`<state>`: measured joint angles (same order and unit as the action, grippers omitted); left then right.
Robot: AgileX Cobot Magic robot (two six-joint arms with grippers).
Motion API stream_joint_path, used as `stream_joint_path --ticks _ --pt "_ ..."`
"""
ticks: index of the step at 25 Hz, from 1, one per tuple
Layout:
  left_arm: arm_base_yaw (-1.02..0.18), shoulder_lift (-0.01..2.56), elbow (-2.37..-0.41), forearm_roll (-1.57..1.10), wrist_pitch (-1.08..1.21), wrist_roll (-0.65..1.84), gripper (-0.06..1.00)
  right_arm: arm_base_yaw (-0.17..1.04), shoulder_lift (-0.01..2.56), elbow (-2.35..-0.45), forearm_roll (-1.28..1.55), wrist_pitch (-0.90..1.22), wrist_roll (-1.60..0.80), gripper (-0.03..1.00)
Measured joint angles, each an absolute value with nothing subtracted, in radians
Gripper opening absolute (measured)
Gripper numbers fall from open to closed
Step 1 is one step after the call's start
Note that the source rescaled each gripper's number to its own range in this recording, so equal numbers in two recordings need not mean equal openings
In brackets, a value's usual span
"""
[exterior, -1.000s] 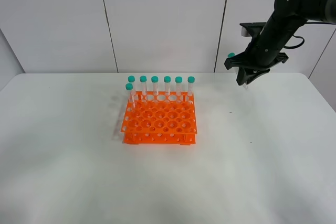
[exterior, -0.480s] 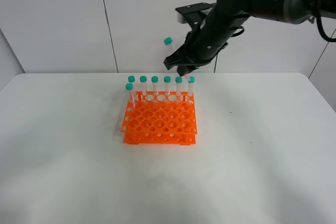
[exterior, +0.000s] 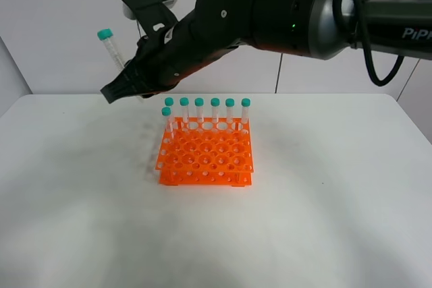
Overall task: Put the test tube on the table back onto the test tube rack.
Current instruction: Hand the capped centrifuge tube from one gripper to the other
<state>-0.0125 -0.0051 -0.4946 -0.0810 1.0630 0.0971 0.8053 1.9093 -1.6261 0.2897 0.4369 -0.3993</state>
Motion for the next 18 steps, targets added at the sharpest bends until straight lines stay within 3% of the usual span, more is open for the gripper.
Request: stream_joint_path --ticks 9,12,18 --pt "-0.013 -0.005 -0.495 -0.081 1.063 0.097 1.0 0.81 1.908 -1.532 0.621 0.403 -0.708 0.0" --pt "-0.013 -0.005 -0.495 -0.081 1.063 0.097 1.0 0.81 1.908 -1.532 0.53 0.411 -0.658 0.0" --pt "-0.013 -0.005 -0.495 -0.081 1.063 0.097 1.0 0.81 1.907 -1.528 0.138 0.404 -0.335 0.0"
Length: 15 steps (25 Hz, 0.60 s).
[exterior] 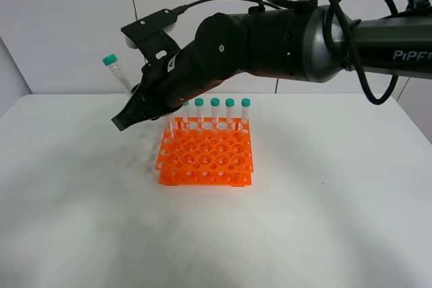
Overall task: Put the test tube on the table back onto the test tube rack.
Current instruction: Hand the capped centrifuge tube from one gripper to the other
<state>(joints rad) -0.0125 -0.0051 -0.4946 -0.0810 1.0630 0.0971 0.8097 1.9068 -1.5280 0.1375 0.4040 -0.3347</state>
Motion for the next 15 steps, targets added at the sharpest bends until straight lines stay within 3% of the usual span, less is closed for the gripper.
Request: stream_joint_path --ticks 10,15 --pt "-0.013 -0.005 -0.495 -0.081 1.063 0.097 1.0 0.891 1.772 -1.242 0.049 -0.082 -0.28 0.0" --pt "-0.013 -0.005 -0.495 -0.081 1.063 0.097 1.0 0.891 1.694 -1.047 0.047 -0.22 -0.279 0.0"
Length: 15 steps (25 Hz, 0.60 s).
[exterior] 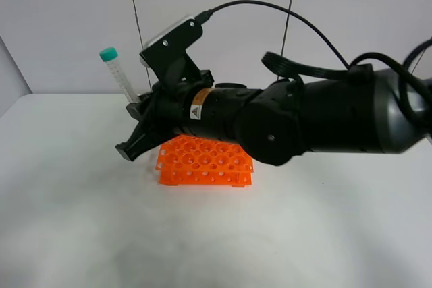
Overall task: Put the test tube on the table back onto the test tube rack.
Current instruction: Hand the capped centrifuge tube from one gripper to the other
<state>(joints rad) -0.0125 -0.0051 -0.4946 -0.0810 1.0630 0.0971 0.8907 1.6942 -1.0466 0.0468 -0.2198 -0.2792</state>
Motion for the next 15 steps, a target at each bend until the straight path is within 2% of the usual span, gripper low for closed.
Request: stream_joint_path --ticks 9,15 --pt "-0.013 -0.005 -0.495 -0.081 1.063 0.097 1.0 0.891 1.441 -0.724 0.01 -0.328 -0.279 0.0" --pt "-0.013 -0.005 -0.495 -0.081 1.063 0.097 1.0 0.891 1.325 -0.585 0.009 -0.339 -0.279 0.0"
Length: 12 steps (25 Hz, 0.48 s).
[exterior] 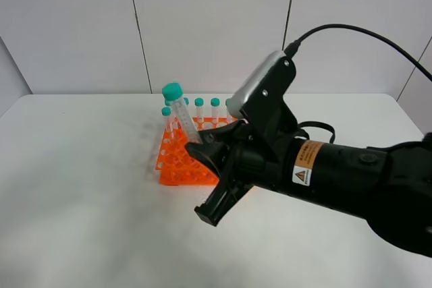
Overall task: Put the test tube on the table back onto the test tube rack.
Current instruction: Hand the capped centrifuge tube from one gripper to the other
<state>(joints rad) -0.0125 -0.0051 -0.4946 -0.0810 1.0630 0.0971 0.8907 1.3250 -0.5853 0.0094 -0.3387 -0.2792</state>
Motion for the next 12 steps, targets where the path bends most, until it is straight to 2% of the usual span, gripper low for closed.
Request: stream_joint_path --ticks 12 --pt "-0.013 -0.005 -0.495 -0.081 1.063 0.097 1.0 0.859 1.187 -0.473 0.029 -0.327 -0.279 0.0"
